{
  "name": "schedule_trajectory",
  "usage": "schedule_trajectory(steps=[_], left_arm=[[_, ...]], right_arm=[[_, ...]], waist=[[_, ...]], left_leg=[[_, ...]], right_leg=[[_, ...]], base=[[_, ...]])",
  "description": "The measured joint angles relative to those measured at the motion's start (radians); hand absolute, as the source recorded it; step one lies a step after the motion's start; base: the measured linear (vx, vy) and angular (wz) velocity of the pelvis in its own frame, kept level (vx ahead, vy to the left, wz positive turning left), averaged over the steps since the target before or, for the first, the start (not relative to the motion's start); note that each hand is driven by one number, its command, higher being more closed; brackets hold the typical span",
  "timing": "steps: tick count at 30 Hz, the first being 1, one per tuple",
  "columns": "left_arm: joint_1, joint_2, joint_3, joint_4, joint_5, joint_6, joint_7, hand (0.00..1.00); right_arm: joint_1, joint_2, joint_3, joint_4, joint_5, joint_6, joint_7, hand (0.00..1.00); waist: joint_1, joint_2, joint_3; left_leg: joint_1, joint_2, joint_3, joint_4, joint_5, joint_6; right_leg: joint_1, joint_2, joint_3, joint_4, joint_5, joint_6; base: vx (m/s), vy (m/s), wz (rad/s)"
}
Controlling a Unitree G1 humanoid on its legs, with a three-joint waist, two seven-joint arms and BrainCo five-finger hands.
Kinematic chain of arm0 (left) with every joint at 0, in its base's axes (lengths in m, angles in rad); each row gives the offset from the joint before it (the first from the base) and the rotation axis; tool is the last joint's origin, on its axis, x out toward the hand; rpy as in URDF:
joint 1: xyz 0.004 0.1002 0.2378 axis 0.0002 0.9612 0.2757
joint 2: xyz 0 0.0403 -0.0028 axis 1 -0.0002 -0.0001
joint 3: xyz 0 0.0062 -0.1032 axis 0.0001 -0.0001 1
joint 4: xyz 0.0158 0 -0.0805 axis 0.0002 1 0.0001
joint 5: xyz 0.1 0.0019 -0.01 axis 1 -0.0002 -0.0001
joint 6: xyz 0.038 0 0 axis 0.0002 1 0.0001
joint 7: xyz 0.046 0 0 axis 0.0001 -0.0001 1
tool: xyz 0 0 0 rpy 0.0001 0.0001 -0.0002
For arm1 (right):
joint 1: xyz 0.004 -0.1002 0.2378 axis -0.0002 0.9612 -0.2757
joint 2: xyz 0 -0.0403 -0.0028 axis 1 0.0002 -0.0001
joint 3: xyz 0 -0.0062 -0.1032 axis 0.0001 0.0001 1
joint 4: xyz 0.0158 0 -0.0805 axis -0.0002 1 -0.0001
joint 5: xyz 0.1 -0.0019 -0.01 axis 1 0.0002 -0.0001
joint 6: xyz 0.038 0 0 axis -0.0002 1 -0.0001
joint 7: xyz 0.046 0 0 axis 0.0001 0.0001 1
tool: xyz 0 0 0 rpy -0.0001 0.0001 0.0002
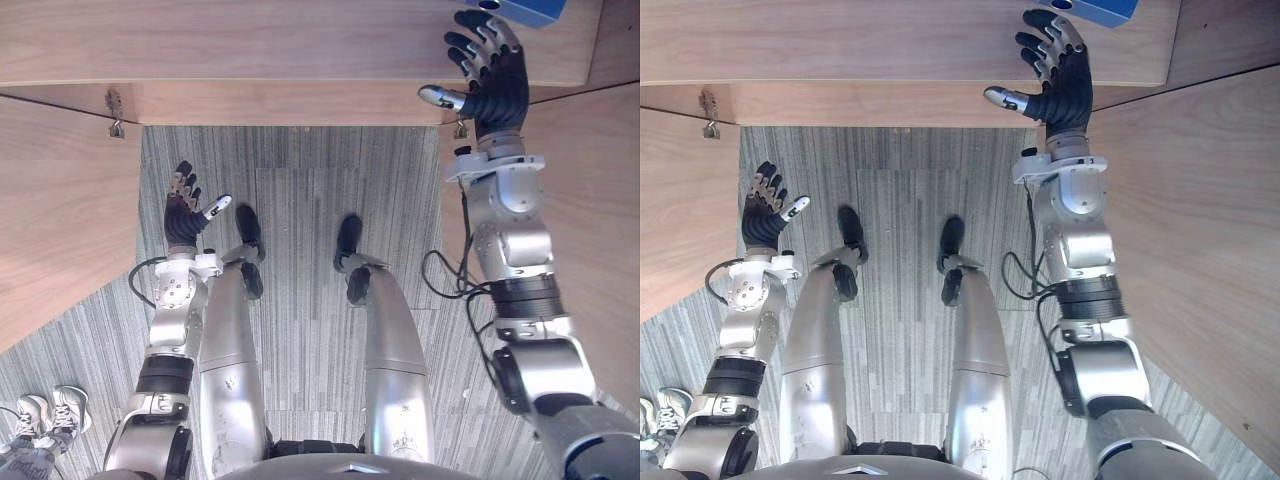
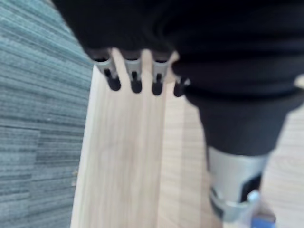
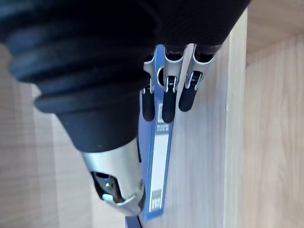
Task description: Walk over to the cabinet, pick up the folder, carry it to the office cabinet, place the folder inside the office cabinet, then close the office cabinet door
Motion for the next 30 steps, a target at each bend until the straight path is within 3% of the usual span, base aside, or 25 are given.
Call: schedule_trajectory(steps=[4, 10, 22, 30], left_arm=[[-0.004, -0.029, 0.002, 0.001, 0.008, 0.000, 0.030, 0.00], [-0.013, -0.046, 0.000, 0.010, 0.027, 0.000, 0.049, 0.00], [-0.014, -0.050, -0.007, 0.042, 0.028, -0.009, 0.062, 0.00], [-0.016, -0.048, -0.013, 0.091, 0.028, -0.025, 0.062, 0.00]], right_arm=[[-0.002, 0.087, -0.054, 0.000, -0.068, -0.015, -0.129, 1.00], [-0.047, 0.153, -0.094, 0.008, -0.120, -0.016, -0.226, 1.00], [-0.189, 0.142, -0.091, 0.087, -0.208, -0.014, -0.266, 1.00], [-0.321, 0.053, -0.025, 0.219, -0.259, -0.003, -0.258, 1.00]], waist=[[0.002, 0.000, 0.000], [-0.001, 0.000, 0.000], [0.011, 0.000, 0.000], [0.017, 0.000, 0.000]], left_leg=[[-0.013, 0.002, 0.007, 0.008, -0.001, 0.000], [-0.061, 0.012, 0.002, 0.063, -0.018, 0.003], [-0.130, 0.022, -0.004, 0.110, -0.025, 0.000], [-0.163, 0.024, -0.009, 0.123, -0.024, 0.004]], right_leg=[[-0.022, 0.001, 0.011, 0.014, 0.000, 0.000], [-0.070, 0.003, 0.019, 0.061, -0.009, 0.000], [-0.140, 0.001, 0.018, 0.113, -0.019, -0.003], [-0.168, -0.001, 0.014, 0.126, -0.020, -0.004]], base=[[0.00, -0.010, -0.02], [-0.01, -0.009, -0.03], [-0.02, -0.010, 0.00], [0.00, 0.000, 0.00]])
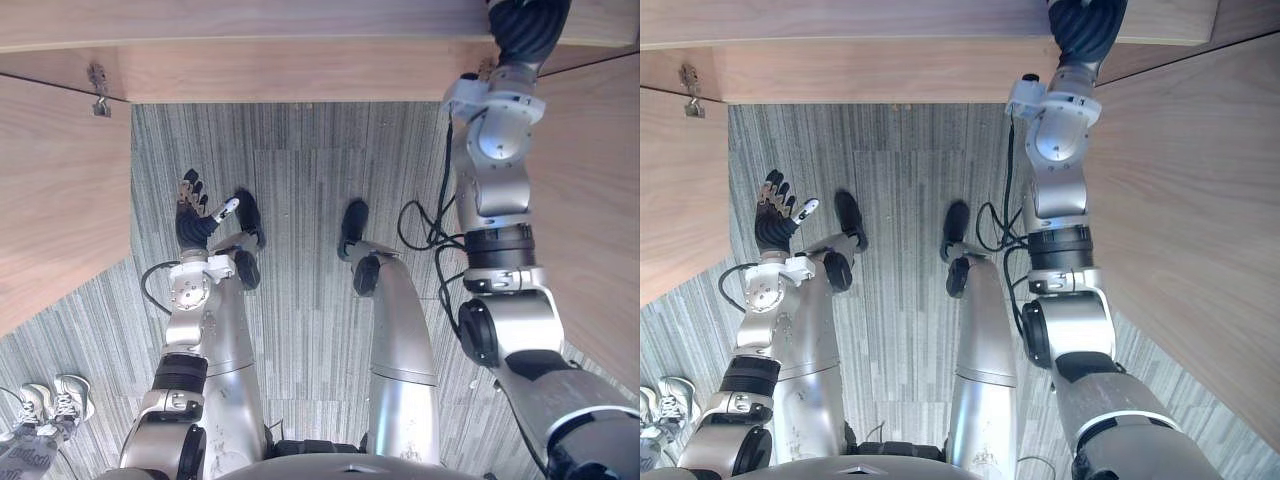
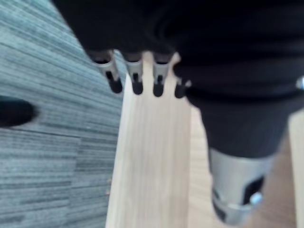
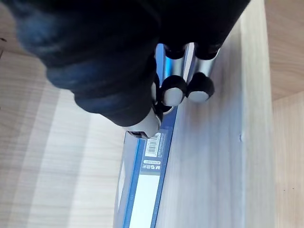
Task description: Walk over to the cabinet, pick up the folder, carry it to the office cabinet, place the folder inside the office cabinet, then close the office cabinet door
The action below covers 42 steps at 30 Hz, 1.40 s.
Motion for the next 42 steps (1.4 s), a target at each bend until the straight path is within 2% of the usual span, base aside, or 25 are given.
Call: schedule_trajectory(steps=[7, 13, 19, 31, 35, 38, 42], left_arm=[[0.001, 0.004, -0.014, 0.032, -0.002, -0.005, 0.004, 0.00], [0.000, 0.024, -0.016, 0.054, -0.005, -0.006, 0.011, 0.00], [0.000, 0.025, -0.033, 0.069, -0.008, -0.009, 0.018, 0.00], [0.001, 0.020, -0.037, 0.064, -0.045, -0.011, 0.016, 0.00], [0.001, 0.019, -0.037, 0.063, -0.045, -0.011, 0.016, 0.00], [0.001, 0.016, -0.037, 0.042, -0.044, -0.010, 0.016, 0.00], [-0.005, 0.009, -0.037, 0.029, -0.033, 0.000, 0.017, 0.00]], right_arm=[[-0.099, -0.058, 0.068, 0.104, 0.008, -0.004, 0.004, 1.00], [-0.228, -0.104, 0.103, 0.190, 0.043, -0.008, 0.003, 1.00], [-0.239, -0.122, 0.115, 0.206, 0.061, -0.008, -0.001, 1.00], [-0.261, -0.141, 0.136, 0.229, 0.164, -0.010, 0.000, 1.00], [-0.207, -0.139, 0.135, 0.169, 0.168, -0.010, 0.001, 1.00], [-0.107, -0.128, 0.129, 0.043, 0.166, -0.011, 0.000, 1.00], [0.047, -0.059, 0.101, -0.125, 0.155, -0.027, 0.000, 1.00]], waist=[[-0.002, 0.000, 0.000], [0.001, 0.000, 0.000], [0.000, 0.000, 0.000], [-0.003, 0.000, 0.000], [0.000, 0.000, 0.000], [-0.006, 0.000, 0.000], [-0.021, 0.000, 0.000]], left_leg=[[-0.004, -0.001, 0.005, -0.016, 0.001, -0.003], [-0.028, -0.004, 0.015, -0.037, 0.029, 0.000], [-0.030, -0.014, 0.004, -0.037, 0.029, -0.001], [-0.032, -0.017, 0.001, -0.018, 0.024, -0.005], [-0.039, -0.004, -0.003, 0.023, 0.007, -0.001], [-0.045, 0.006, -0.017, 0.069, -0.010, 0.001], [-0.018, 0.018, -0.026, 0.109, -0.032, 0.002]], right_leg=[[-0.003, -0.014, -0.015, -0.002, -0.004, -0.003], [-0.032, -0.025, -0.023, 0.002, -0.007, -0.005], [-0.033, -0.041, -0.035, 0.027, -0.029, -0.011], [-0.034, -0.054, -0.046, 0.066, -0.055, -0.018], [-0.034, -0.049, -0.046, 0.091, -0.065, -0.020], [-0.030, -0.045, -0.044, 0.119, -0.072, -0.022], [0.008, -0.035, -0.042, 0.138, -0.084, -0.013]], base=[[-0.02, -0.009, 0.07], [-0.02, -0.015, 0.08], [-0.02, -0.027, 0.12], [-0.02, -0.021, 0.06], [-0.03, -0.016, -0.07], [-0.03, -0.002, -0.07], [-0.04, 0.012, -0.08]])
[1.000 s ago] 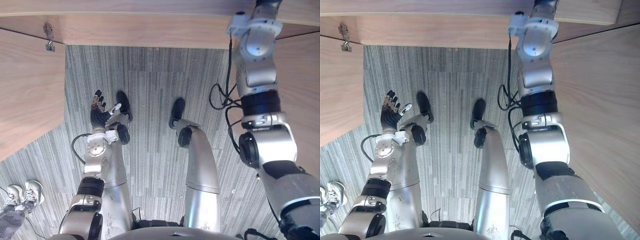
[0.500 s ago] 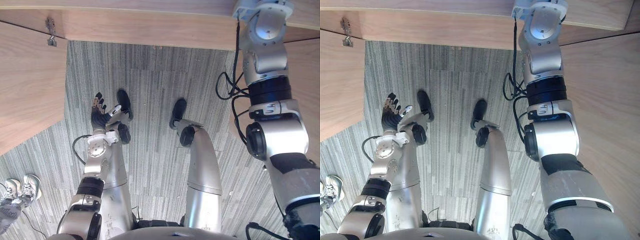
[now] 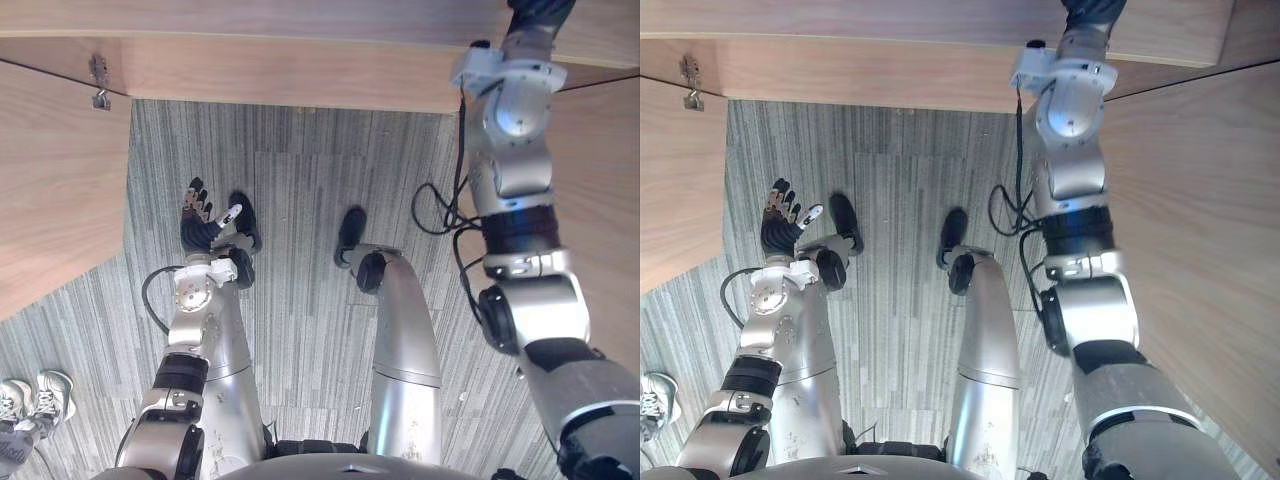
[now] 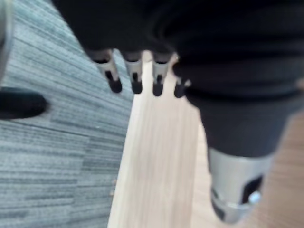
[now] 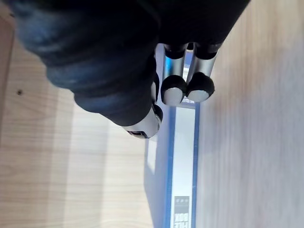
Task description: Walk over to the cabinet, pick up the folder, carry it to the office cabinet, place the folder inside the office cabinet, then close the office cabinet door
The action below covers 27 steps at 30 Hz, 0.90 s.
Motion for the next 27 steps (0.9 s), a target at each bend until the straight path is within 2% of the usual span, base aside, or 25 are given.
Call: schedule_trajectory(steps=[3, 7, 11, 15, 16, 20, 22, 25, 26, 27], left_arm=[[0.003, -0.014, 0.000, 0.001, 0.033, 0.007, 0.000, 0.00], [0.046, -0.011, 0.000, 0.006, 0.060, 0.015, -0.001, 0.00], [0.109, -0.034, -0.032, 0.045, 0.113, 0.028, -0.004, 0.00], [0.249, -0.052, -0.085, 0.049, 0.154, 0.032, -0.011, 0.00], [0.285, -0.056, -0.098, 0.051, 0.160, 0.032, -0.019, 0.00], [0.336, -0.028, -0.139, 0.126, 0.170, 0.031, -0.025, 0.00], [0.336, -0.013, -0.160, 0.187, 0.188, 0.030, -0.034, 0.00], [0.336, -0.004, -0.171, 0.242, 0.207, 0.030, -0.044, 0.00], [0.346, 0.000, -0.171, 0.244, 0.209, 0.030, -0.044, 0.00], [0.356, 0.002, -0.170, 0.244, 0.209, 0.030, -0.044, 0.00]], right_arm=[[0.148, 0.059, 0.002, -0.122, -0.002, -0.020, 0.003, 1.00], [0.425, 0.159, 0.066, -0.268, -0.043, -0.045, 0.063, 1.00], [0.627, 0.191, 0.170, -0.371, -0.107, -0.067, 0.125, 1.00], [0.851, 0.254, 0.273, -0.370, -0.201, -0.073, 0.197, 1.00], [0.908, 0.271, 0.293, -0.356, -0.224, -0.073, 0.218, 1.00], [0.999, 0.297, 0.312, -0.225, -0.278, -0.074, 0.263, 1.00], [0.999, 0.298, 0.307, -0.080, -0.298, -0.069, 0.278, 1.00], [1.000, 0.316, 0.254, 0.157, -0.316, -0.053, 0.286, 1.00], [1.003, 0.317, 0.238, 0.201, -0.316, -0.047, 0.286, 0.00], [1.015, 0.318, 0.220, 0.248, -0.318, -0.042, 0.285, 0.00]], waist=[[-0.006, -0.006, -0.003], [-0.014, -0.067, -0.066], [-0.028, -0.079, -0.100], [-0.026, -0.090, -0.180], [-0.027, -0.093, -0.216], [-0.028, -0.102, -0.293], [-0.034, -0.102, -0.315], [-0.043, -0.098, -0.326], [-0.045, -0.097, -0.327], [-0.047, -0.096, -0.329]], left_leg=[[0.067, 0.002, 0.006, 0.000, -0.022, -0.008], [0.170, 0.023, 0.030, -0.025, -0.042, -0.018], [0.312, 0.032, 0.047, -0.071, -0.064, -0.018], [0.545, 0.029, 0.091, -0.177, -0.081, -0.020], [0.600, 0.024, 0.103, -0.212, -0.083, -0.018], [0.754, -0.009, 0.142, -0.336, -0.067, -0.016], [0.812, -0.035, 0.148, -0.416, -0.043, -0.017], [0.917, -0.082, 0.171, -0.581, 0.031, -0.012], [0.948, -0.095, 0.177, -0.620, 0.047, -0.011], [0.980, -0.108, 0.184, -0.657, 0.060, -0.011]], right_leg=[[0.063, 0.003, 0.007, -0.004, -0.012, 0.001], [0.161, 0.022, 0.008, -0.053, -0.019, -0.005], [0.320, 0.026, -0.011, -0.143, -0.010, 0.011], [0.560, 0.040, -0.005, -0.308, 0.020, 0.048], [0.618, 0.041, -0.005, -0.359, 0.029, 0.055], [0.768, 0.039, 0.007, -0.509, 0.078, 0.064], [0.831, 0.039, 0.009, -0.604, 0.116, 0.070], [0.949, 0.038, 0.007, -0.803, 0.209, 0.083], [0.984, 0.037, 0.008, -0.849, 0.229, 0.087], [1.016, 0.038, 0.009, -0.888, 0.246, 0.088]], base=[[-0.05, -0.001, -0.05], [-0.03, -0.015, -0.17], [0.05, 0.021, -0.10], [0.15, 0.072, -0.08], [0.19, 0.092, -0.06], [0.21, 0.091, -0.03], [0.15, 0.062, 0.03], [0.15, 0.043, 0.06], [0.13, 0.039, 0.02], [0.13, 0.039, -0.02]])
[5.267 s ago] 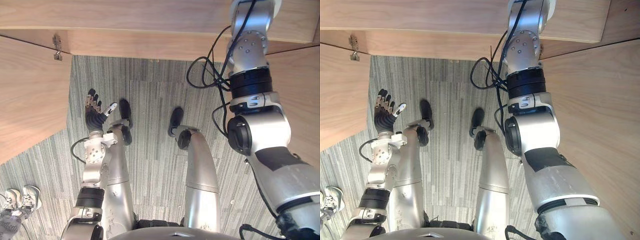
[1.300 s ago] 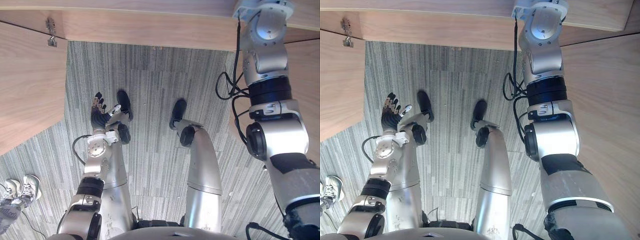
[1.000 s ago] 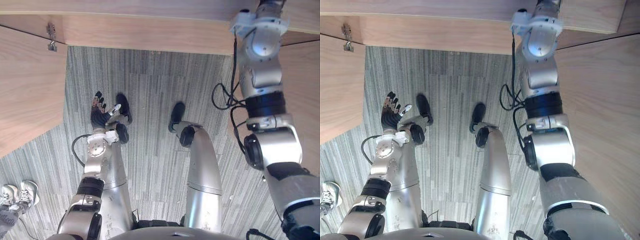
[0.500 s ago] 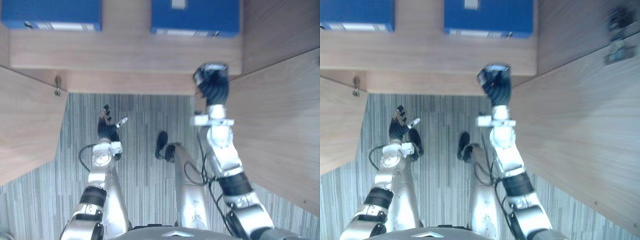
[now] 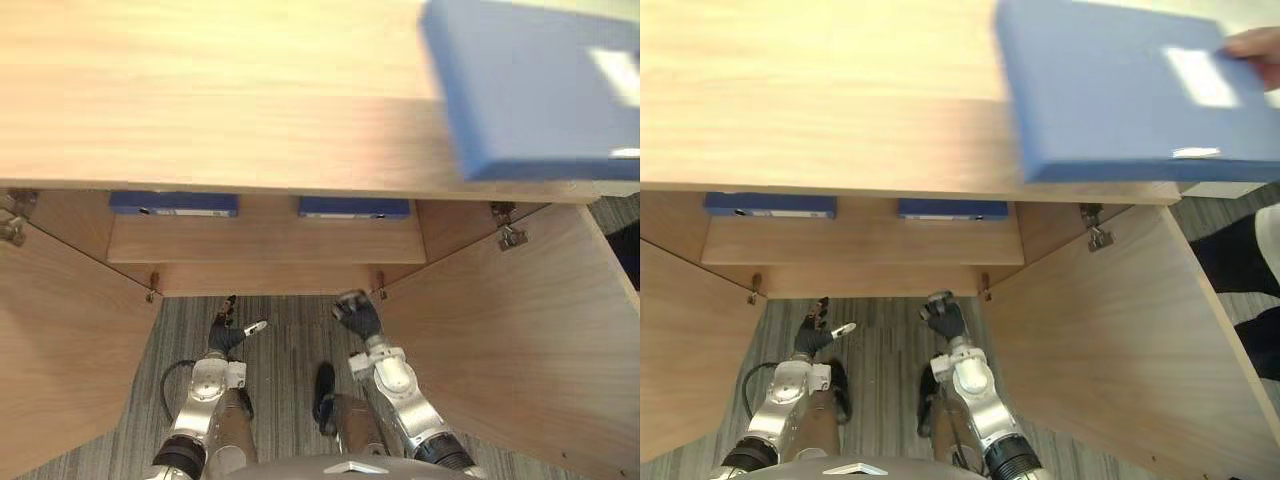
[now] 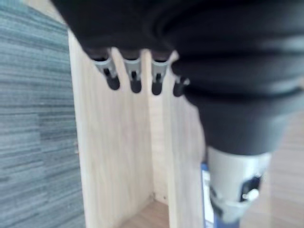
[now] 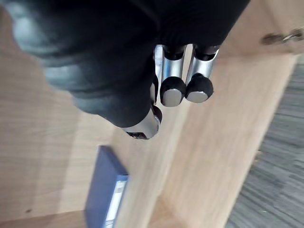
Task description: Walk over to the cabinet, pick up the folder, carry it to the office cabinet, place the folder inside the office cabinet, then close the office cabinet door
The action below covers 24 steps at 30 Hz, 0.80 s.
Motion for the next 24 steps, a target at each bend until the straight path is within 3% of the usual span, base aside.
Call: schedule_trajectory(steps=[9, 16, 24], left_arm=[[0.047, -0.013, 0.015, 0.150, 0.039, -0.003, -0.007, 0.00], [0.045, -0.012, 0.020, 0.243, 0.058, 0.012, -0.006, 0.00], [0.052, -0.017, 0.025, 0.287, 0.055, 0.031, 0.002, 0.00]], right_arm=[[0.054, 0.004, -0.179, 0.373, -0.026, 0.045, -0.023, 0.00], [0.070, 0.024, -0.284, 0.475, 0.026, 0.087, -0.032, 0.00], [0.059, 0.047, -0.388, 0.538, 0.096, 0.117, -0.054, 0.00]], waist=[[-0.021, 0.058, -0.094], [-0.045, 0.050, -0.106], [-0.046, 0.045, -0.123]], left_leg=[[0.223, -0.082, 0.021, -0.308, 0.123, -0.001], [0.279, -0.114, 0.009, -0.358, 0.131, -0.008], [0.300, -0.144, -0.018, -0.358, 0.117, 0.005]], right_leg=[[0.132, -0.016, 0.020, -0.140, 0.048, 0.012], [0.176, -0.030, 0.043, -0.175, 0.051, 0.025], [0.223, -0.050, 0.047, -0.196, 0.044, 0.035]], base=[[0.02, 0.019, -0.04], [-0.04, 0.053, -0.02], [0.03, 0.041, 0.12]])
